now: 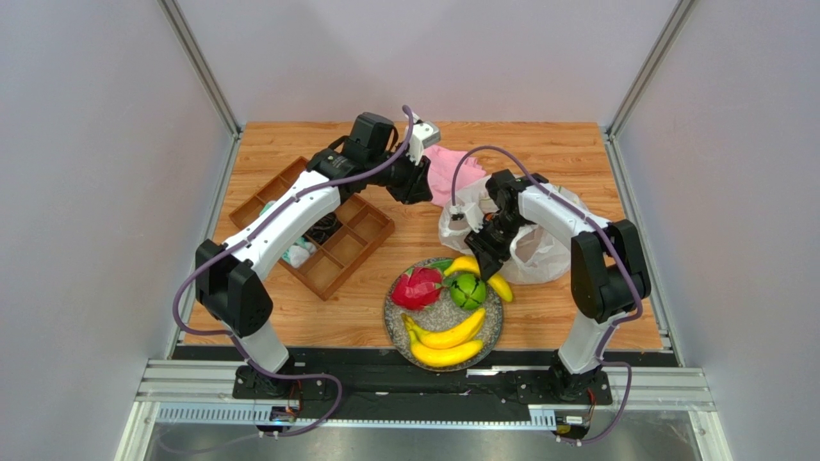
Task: Take the fake fruits out of the plastic bag
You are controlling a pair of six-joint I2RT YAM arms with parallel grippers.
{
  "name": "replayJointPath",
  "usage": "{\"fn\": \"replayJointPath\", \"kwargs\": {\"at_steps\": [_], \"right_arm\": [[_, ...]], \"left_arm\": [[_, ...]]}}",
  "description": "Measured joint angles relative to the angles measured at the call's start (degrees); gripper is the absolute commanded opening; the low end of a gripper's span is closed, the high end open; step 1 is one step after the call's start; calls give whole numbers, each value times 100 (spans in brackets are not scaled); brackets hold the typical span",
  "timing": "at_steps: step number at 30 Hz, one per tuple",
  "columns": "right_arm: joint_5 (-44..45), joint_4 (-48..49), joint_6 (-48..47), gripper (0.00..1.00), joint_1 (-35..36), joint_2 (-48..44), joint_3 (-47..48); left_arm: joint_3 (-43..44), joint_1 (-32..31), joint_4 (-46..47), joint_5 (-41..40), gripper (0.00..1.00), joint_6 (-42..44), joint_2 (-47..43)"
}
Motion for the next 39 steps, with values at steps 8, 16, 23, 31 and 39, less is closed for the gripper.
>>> {"fn": "replayJointPath", "kwargs": {"at_steps": [8,16,23,31,39], "right_arm": [[-542,-603,140,100,55,345,111],[-861,-1147,-221,100,-278,-39,826],[-1226,-1137,-776,100,-376,-1272,2524],[-942,-1239,-413,68,-457,-1589,1978],[92,-960,-48,100,-997,-376,1075]], "left_arm": [[48,-2,20,107,33,-20,107],[164,-2,33,109,64,-15,188],[197,-2,17,354,95,101,197],[68,-79,-341,1307,97,1196,146],[-1108,-496,-168,785,95,1965,-400]]}}
